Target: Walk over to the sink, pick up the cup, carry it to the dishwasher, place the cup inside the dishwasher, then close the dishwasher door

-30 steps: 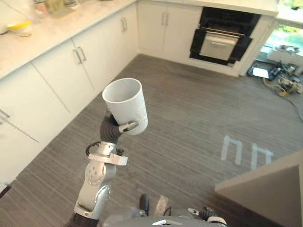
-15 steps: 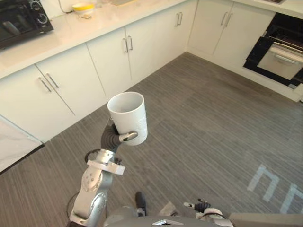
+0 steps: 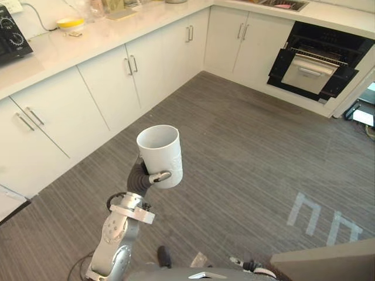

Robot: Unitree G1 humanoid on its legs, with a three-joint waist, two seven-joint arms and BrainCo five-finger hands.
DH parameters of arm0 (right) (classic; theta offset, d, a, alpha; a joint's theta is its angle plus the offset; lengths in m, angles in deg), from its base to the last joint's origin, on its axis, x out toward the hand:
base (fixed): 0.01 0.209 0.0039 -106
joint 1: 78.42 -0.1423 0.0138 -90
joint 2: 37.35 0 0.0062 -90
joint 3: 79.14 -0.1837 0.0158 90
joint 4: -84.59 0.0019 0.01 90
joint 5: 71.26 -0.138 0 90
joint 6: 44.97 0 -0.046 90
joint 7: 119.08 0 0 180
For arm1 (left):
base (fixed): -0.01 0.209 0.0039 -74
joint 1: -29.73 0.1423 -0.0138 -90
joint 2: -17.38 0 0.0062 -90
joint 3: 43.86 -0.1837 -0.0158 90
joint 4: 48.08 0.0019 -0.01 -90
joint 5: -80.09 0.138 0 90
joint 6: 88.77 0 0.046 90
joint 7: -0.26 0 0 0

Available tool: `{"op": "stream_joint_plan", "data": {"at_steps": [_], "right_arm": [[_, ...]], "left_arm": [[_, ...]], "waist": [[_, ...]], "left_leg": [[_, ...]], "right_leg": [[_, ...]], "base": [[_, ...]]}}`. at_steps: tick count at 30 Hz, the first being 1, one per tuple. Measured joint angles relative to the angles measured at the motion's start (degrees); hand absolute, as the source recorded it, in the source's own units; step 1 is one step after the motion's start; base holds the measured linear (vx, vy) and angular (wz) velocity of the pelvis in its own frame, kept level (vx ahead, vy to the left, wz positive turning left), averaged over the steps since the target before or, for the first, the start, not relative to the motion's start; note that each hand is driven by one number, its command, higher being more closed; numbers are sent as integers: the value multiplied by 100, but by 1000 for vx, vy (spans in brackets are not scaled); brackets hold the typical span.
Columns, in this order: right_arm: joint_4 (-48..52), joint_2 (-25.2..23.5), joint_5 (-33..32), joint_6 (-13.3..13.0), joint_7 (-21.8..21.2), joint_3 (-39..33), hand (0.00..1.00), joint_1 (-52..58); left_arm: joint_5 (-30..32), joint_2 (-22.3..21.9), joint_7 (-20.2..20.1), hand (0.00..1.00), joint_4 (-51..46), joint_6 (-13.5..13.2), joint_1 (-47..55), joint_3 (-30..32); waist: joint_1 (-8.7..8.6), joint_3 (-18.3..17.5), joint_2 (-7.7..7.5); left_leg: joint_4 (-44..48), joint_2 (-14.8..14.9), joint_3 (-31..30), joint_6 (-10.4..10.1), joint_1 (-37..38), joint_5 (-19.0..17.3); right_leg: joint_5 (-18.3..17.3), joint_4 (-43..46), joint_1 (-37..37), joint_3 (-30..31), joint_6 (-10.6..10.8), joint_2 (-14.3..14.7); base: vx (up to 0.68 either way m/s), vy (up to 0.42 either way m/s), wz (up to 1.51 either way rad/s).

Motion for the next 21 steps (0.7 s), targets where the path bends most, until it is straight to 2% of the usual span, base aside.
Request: {"op": "stream_joint_plan", "data": {"at_steps": [2,3,4,5,6,7,9,10,11,12,13,14,15,16,17,18,19,20,21], "right_arm": [[17,-12,-227,-91,-95,24,0,124],[36,-25,-410,-107,-143,76,0,120],[184,-29,-671,-102,-180,170,0,138],[243,-13,-848,-103,-205,211,0,148],[296,-1,-917,-86,-248,240,0,112],[367,5,-921,-71,-272,241,0,115],[712,38,-913,-33,-335,241,0,133],[714,28,-917,-31,-340,240,0,119],[718,7,-948,-54,-366,235,0,103],[708,15,-972,-62,-401,242,0,16],[664,18,-996,-80,-411,240,0,0],[657,36,-1003,-97,-414,238,0,-2],[637,61,-999,-169,-449,242,0,-15],[618,80,-996,-275,-484,236,0,-86],[597,100,-992,-343,-524,236,0,-139],[595,135,-986,-464,-582,242,0,-227],[567,109,-968,-579,-643,278,0,-299],[541,88,-959,-614,-673,297,0,-342],[505,43,-953,-694,-708,396,0,-395]], "left_arm": [[-8,-47,-11,100,-4,-129,-82,-101],[-22,-60,-10,100,-4,-198,-136,-150],[-31,-84,-13,100,-10,-282,-180,-203],[-39,-138,-40,100,-42,-331,-152,-241],[-81,-219,-100,100,-66,-340,-100,-253],[-80,-233,-106,100,-79,-339,-92,-261],[-79,-352,-167,100,-307,-353,-64,-243],[-81,-397,-221,100,-312,-375,-44,-215],[-87,-411,-330,100,-291,-377,-16,-123],[-87,-433,-413,100,-270,-380,34,-12],[-102,-462,-497,100,-237,-383,73,80],[-111,-470,-532,100,-240,-384,80,92],[-124,-477,-624,100,-243,-385,111,132],[-123,-500,-703,100,-273,-384,186,224],[-117,-515,-709,100,-285,-384,221,271],[-86,-562,-692,100,-301,-381,241,334],[-42,-572,-682,100,-300,-372,228,412],[4,-582,-669,100,-298,-370,229,429],[29,-580,-626,100,-287,-339,248,500]], "waist": [[-7,-87,-57],[0,-61,-100],[-2,-58,-103],[9,-58,-70],[49,-57,-29],[67,-55,1],[144,102,203],[166,124,233],[214,204,244],[263,256,247],[285,278,299],[295,288,314],[329,288,315],[408,297,312],[470,307,337],[566,388,383],[639,468,278],[686,480,217],[702,477,151]], "left_leg": [[140,2,6,-35,-157,-127],[609,50,19,-60,-367,-373],[1500,202,12,-95,-750,-832],[2182,362,-34,-80,-986,-1099],[2971,575,-50,-252,-1262,-1262],[3260,652,-65,-355,-1365,-1331],[4912,1170,-192,-478,-1991,-1349],[5182,1246,-226,-563,-2069,-1298],[5751,1334,-355,-876,-2199,-1086],[6090,1366,-371,-1070,-2392,-1097],[5874,1270,-433,-960,-2441,-1506],[5523,1209,-459,-920,-2458,-1597],[4574,1019,-528,-911,-2473,-1583],[3356,859,-724,-1053,-2474,-1289],[2718,834,-892,-1217,-2432,-1062],[2261,876,-1163,-1464,-2403,-563],[2701,690,-1222,-1455,-2358,-395],[2972,554,-1246,-1377,-2372,-633],[3425,437,-1290,-964,-2513,-916]], "right_leg": [[-67,170,-195,97,-71,22],[-110,279,-252,124,-105,17],[-183,421,-284,136,-115,55],[-257,532,-277,155,-110,131],[-323,677,-250,226,-136,214],[-348,713,-248,253,-156,236],[-619,1000,-170,288,-243,458],[-734,1087,-144,311,-304,489],[-862,1114,27,358,-366,513],[-890,1085,172,405,-361,520],[-942,1044,336,441,-335,489],[-979,1033,387,443,-342,457],[-1055,1033,423,481,-315,354],[-1139,1008,417,628,-291,248],[-1163,949,437,739,-293,228],[-1213,739,635,954,-334,197],[-1318,493,902,1263,-507,79],[-1359,472,990,1372,-554,-16],[-1238,971,851,1488,-312,-21]], "base": [[112,-56,-5],[128,-89,-10],[101,-80,-16],[118,-70,-32],[97,-18,-35],[80,-8,-34],[28,-19,-20],[-4,-18,-12],[8,-10,-12],[75,-8,-6],[101,8,-4],[167,55,-1],[213,125,-26],[235,166,-48],[276,249,-83],[335,306,-89],[432,343,-90],[510,266,-78],[455,172,-54]]}}
